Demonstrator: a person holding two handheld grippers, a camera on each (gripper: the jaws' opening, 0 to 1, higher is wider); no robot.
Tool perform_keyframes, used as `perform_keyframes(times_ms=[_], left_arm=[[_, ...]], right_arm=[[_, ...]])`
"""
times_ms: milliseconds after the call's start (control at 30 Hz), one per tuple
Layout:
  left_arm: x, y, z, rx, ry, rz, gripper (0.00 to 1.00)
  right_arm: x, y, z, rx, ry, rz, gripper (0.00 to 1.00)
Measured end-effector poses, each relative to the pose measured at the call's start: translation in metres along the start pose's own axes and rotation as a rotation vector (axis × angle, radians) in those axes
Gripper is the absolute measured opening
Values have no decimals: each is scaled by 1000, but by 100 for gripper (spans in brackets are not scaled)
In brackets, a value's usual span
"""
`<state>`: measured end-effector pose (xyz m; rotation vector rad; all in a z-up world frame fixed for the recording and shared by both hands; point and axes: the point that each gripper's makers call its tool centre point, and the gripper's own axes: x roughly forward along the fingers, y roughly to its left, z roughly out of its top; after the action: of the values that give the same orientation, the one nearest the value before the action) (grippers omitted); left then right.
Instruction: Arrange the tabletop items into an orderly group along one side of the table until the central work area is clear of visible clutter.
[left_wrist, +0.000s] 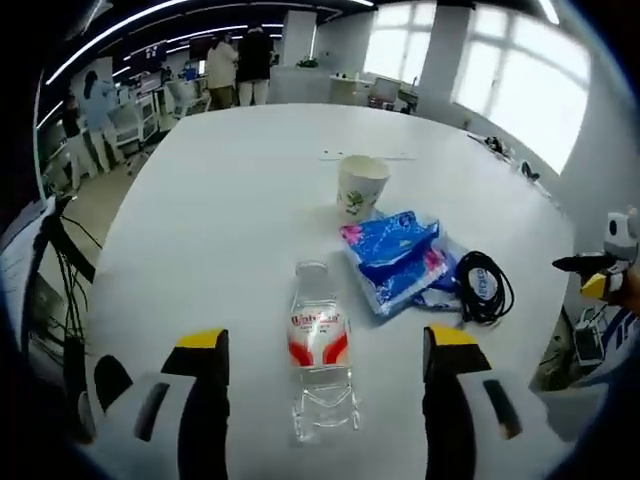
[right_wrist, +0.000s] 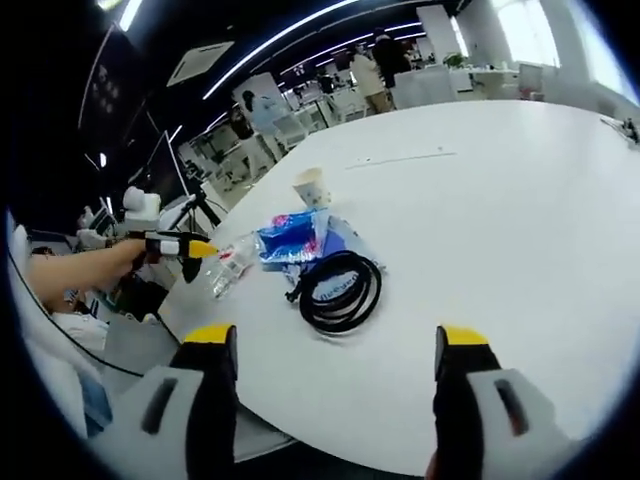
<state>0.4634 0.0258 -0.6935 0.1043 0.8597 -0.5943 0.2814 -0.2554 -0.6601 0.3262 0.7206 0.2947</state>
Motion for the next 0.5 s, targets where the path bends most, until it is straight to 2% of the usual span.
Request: perform_keyframes(times_ms=[200,300,367,500], left_arm=[[18,3,-9,21,94,12,77],[23,4,-9,25,122,10,77],[27,7,-4,21,131,13,76],[35,10,9,-41,130,1,72]], right_arm=[[-2,-1,-8,11,14,-7,79],[-2,-1,-10,26,15,-6,78],[-2,-1,-10,41,10,-2,77],[0,0,-13,49,14,1,76]])
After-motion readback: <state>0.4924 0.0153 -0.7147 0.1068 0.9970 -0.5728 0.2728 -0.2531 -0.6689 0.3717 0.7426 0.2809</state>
